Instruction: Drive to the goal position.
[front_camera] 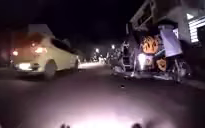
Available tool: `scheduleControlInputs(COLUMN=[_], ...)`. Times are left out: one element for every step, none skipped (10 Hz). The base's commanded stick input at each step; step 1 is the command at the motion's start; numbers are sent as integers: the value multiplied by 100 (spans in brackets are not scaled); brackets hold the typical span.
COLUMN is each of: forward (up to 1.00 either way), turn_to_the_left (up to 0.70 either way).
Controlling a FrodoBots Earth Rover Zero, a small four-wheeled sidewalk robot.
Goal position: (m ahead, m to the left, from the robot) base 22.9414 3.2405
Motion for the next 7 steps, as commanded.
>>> scheduleControlInputs(forward=[100, 100, 100, 100, 100, 100, 100], turn_to_the_left=[0, 0, 0, 24, 40, 40, 24])
